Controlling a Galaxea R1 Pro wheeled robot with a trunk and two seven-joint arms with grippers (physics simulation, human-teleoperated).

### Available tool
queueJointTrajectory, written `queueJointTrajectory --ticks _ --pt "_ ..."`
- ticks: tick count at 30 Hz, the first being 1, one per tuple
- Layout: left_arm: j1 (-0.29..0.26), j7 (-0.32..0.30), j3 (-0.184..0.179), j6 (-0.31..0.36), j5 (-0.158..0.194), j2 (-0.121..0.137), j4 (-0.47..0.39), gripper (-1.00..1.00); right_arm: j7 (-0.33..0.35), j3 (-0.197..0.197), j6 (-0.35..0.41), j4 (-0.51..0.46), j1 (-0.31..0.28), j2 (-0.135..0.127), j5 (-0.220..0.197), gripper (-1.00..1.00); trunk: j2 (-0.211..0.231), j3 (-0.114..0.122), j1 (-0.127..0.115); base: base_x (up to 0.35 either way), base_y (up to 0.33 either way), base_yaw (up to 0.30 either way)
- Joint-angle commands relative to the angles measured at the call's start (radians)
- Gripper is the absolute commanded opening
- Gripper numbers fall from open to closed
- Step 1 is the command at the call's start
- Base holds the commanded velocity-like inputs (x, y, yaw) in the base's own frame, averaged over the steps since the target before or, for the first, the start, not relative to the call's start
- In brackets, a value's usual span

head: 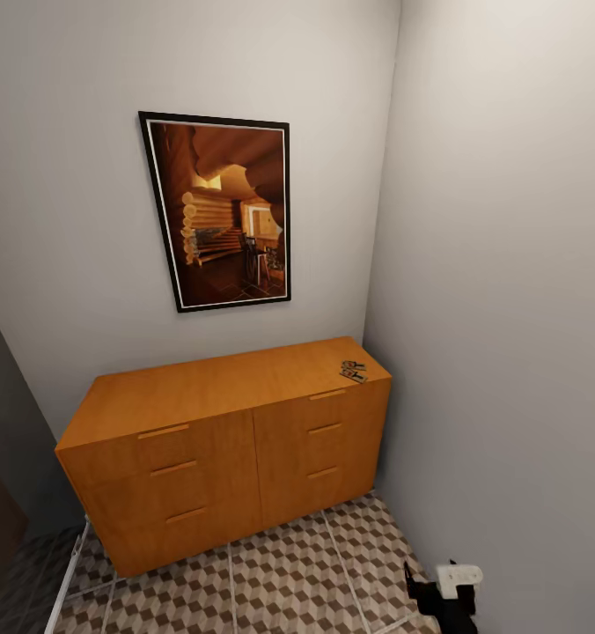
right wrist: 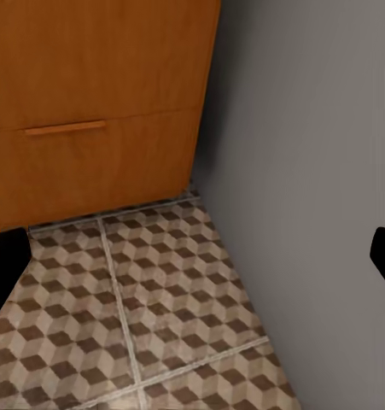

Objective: Take the four mousetraps from the cabinet in the bathroom and place them on the bathroom floor. Make sure all four end up on the same floor surface, and ensure that at least two of them are either under or directly next to the same bathroom sink.

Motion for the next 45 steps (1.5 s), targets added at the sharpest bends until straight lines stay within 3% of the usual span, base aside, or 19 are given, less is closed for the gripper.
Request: queueJointTrajectory --ticks 1,3,6,8,15,18,24,30,38,41,45 --pt "-0.001 0.006 -0.008 -0.002 0.003 0.000 -0.001 1.00 -0.012 0.005 0.036 -0.039 0.000 -0.001 0.001 1.00 -0.002 -0.002 0.001 0.000 0.000 0.000" --pt "-0.001 0.006 -0.008 -0.002 0.003 0.000 -0.001 1.00 -0.018 0.005 0.104 -0.108 0.000 -0.001 0.001 1.00 -0.002 -0.002 0.001 0.000 0.000 0.000" --pt "-0.001 0.006 -0.008 -0.002 0.003 0.001 -0.001 1.00 -0.033 0.004 0.295 -0.327 0.000 -0.001 0.001 1.00 -0.002 -0.002 0.001 0.000 0.000 0.000" --pt "-0.001 0.006 -0.007 -0.002 0.003 0.001 -0.001 1.00 -0.036 0.004 0.352 -0.399 0.000 -0.001 0.002 1.00 -0.002 -0.002 0.001 0.000 0.000 0.000" --pt "-0.001 0.006 -0.008 -0.002 0.003 0.001 -0.001 1.00 -0.047 0.004 0.713 -0.819 -0.002 -0.001 0.003 1.00 -0.002 -0.002 0.001 0.000 0.000 0.000" --pt "-0.001 0.006 -0.008 -0.002 0.003 0.001 -0.001 1.00 -0.049 0.004 0.843 -0.955 -0.006 -0.001 0.006 1.00 -0.002 -0.002 0.001 0.000 0.000 0.000" --pt "-0.001 0.006 -0.007 -0.002 0.003 0.001 -0.001 1.00 -0.049 0.005 0.970 -1.086 -0.034 0.003 0.009 1.00 -0.002 -0.002 0.001 0.000 0.000 0.000" --pt "-0.001 0.006 -0.008 -0.002 0.003 0.001 -0.001 1.00 -0.049 0.005 1.046 -1.130 -0.102 0.007 0.011 1.00 -0.002 -0.002 0.001 0.000 0.000 0.000" --pt "-0.001 0.006 -0.008 -0.002 0.003 0.001 -0.001 1.00 -0.043 0.005 1.206 -1.143 -0.271 0.008 0.009 1.00 -0.002 -0.002 0.001 0.000 0.000 0.000" --pt "-0.001 0.005 -0.008 -0.002 0.003 0.001 -0.001 1.00 -0.039 0.008 1.267 -1.142 -0.368 0.010 0.008 1.00 -0.002 -0.002 0.001 0.000 0.000 0.000" --pt "-0.001 0.006 -0.009 -0.002 0.003 0.002 -0.001 1.00 -0.015 0.020 1.314 -1.140 -0.439 0.010 0.004 1.00 -0.002 -0.002 0.001 0.000 0.000 0.000"
